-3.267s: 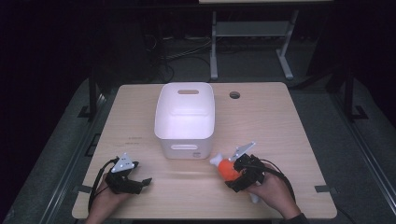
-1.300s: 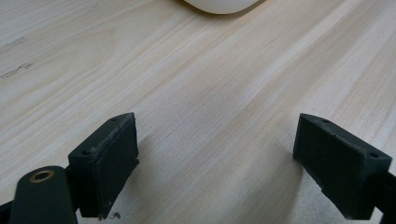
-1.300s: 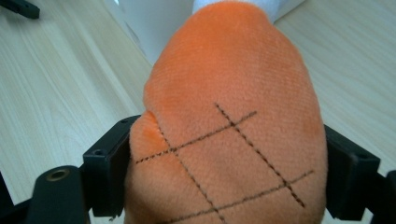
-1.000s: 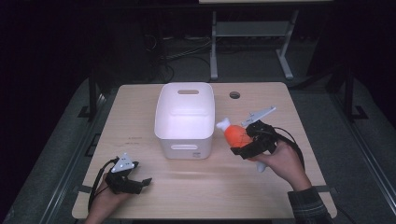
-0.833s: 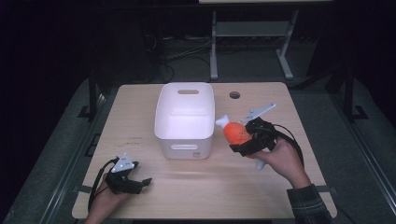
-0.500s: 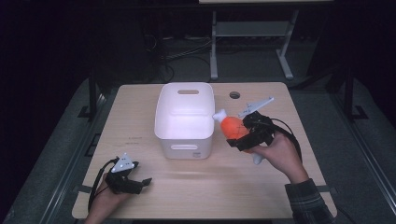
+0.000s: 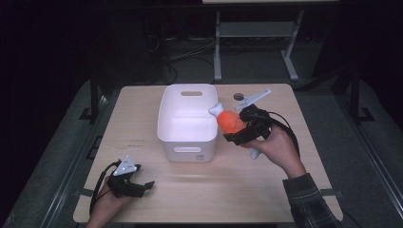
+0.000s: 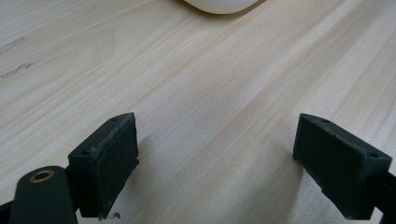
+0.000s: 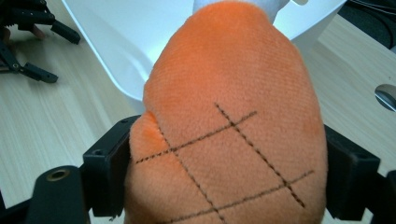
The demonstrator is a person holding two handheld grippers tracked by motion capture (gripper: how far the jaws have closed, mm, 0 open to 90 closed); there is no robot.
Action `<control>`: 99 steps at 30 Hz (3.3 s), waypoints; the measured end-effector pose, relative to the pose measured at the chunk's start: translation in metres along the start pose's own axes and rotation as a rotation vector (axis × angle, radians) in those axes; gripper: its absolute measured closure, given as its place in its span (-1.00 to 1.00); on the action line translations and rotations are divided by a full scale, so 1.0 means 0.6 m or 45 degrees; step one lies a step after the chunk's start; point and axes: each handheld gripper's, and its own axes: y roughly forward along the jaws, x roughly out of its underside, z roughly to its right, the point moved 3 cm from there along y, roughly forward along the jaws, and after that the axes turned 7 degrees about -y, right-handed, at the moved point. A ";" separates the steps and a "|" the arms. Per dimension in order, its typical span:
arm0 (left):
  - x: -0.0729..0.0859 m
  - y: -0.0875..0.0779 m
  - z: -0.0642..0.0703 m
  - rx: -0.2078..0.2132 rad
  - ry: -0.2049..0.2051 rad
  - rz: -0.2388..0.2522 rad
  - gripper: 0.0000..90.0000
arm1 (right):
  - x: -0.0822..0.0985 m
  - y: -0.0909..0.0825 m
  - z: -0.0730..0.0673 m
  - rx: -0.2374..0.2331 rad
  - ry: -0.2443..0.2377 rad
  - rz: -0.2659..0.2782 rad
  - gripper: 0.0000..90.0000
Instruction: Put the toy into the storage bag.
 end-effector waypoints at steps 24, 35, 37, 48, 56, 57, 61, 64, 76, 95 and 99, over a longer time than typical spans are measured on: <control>0.000 0.000 0.000 0.002 0.001 0.000 -0.71 | -0.074 0.029 -0.004 -0.017 -0.060 0.022 -0.59; 0.000 0.000 0.000 0.001 0.000 0.000 -0.71 | -0.102 0.054 -0.012 -0.038 -0.080 0.024 -0.59; 0.000 0.000 0.000 0.001 0.000 0.000 -0.71 | -0.108 0.059 -0.014 -0.040 -0.085 0.019 -0.59; 0.000 0.000 0.000 0.001 0.000 0.000 -0.71 | -0.136 0.089 -0.024 -0.056 -0.115 -0.005 -0.59; 0.000 0.000 0.000 0.001 0.001 0.000 -0.71 | -0.154 0.108 -0.027 -0.063 -0.137 -0.011 -0.59; 0.000 0.000 0.000 0.001 0.001 0.000 -0.71 | -0.158 0.112 -0.028 -0.064 -0.131 -0.016 -0.59; 0.000 0.000 0.000 0.000 0.002 -0.001 -0.71 | -0.167 0.124 -0.029 -0.069 -0.132 -0.023 -0.59; 0.000 0.000 0.000 0.000 0.002 -0.001 -0.71 | -0.174 0.133 -0.029 -0.076 -0.146 -0.029 -0.59; 0.000 0.000 0.000 0.000 0.002 -0.002 -0.71 | -0.189 0.162 -0.034 -0.097 -0.163 -0.058 -0.59; 0.000 0.000 -0.001 0.000 0.004 -0.002 -0.71 | -0.184 0.194 -0.039 -0.119 -0.193 -0.122 -0.62; 0.000 0.000 -0.001 0.000 0.004 -0.002 -0.71 | -0.183 0.197 -0.043 -0.122 -0.199 -0.134 -0.64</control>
